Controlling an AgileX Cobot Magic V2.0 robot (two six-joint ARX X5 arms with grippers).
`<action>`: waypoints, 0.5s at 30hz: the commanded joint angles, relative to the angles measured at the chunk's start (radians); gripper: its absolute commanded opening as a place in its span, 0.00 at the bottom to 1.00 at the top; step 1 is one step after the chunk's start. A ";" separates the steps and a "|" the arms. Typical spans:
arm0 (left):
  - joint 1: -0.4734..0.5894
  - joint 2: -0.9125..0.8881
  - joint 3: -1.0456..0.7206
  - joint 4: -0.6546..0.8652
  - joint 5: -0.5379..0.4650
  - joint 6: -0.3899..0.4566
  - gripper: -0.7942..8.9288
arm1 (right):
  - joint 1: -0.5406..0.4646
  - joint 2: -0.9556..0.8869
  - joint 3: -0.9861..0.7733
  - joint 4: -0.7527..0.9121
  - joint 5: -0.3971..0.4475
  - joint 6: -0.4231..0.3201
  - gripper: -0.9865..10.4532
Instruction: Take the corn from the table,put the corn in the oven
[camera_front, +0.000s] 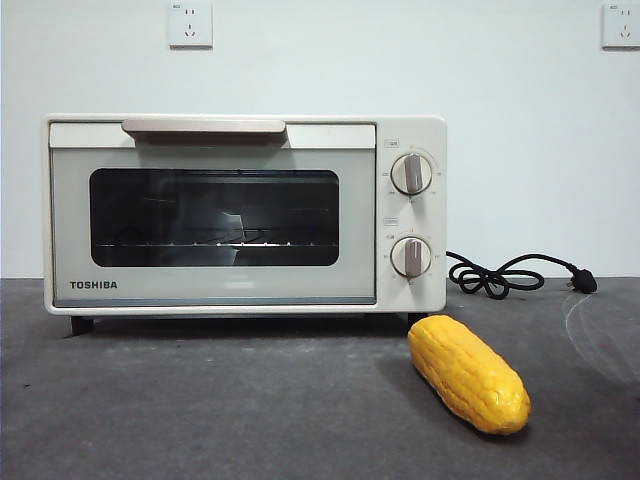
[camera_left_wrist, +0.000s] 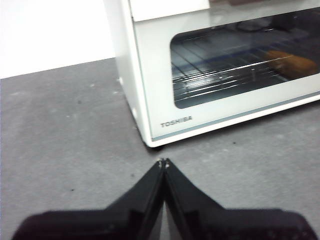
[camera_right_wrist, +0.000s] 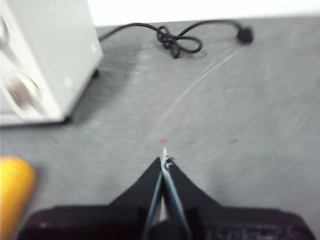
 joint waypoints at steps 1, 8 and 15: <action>-0.002 0.000 -0.007 0.015 0.055 -0.129 0.08 | 0.000 -0.002 -0.011 0.008 -0.003 0.241 0.08; -0.002 0.000 -0.007 0.037 0.113 -0.499 0.08 | 0.000 -0.002 -0.011 0.008 -0.009 0.268 0.08; -0.002 0.000 0.009 0.082 0.200 -0.580 0.08 | 0.000 -0.002 0.001 0.012 -0.096 0.324 0.09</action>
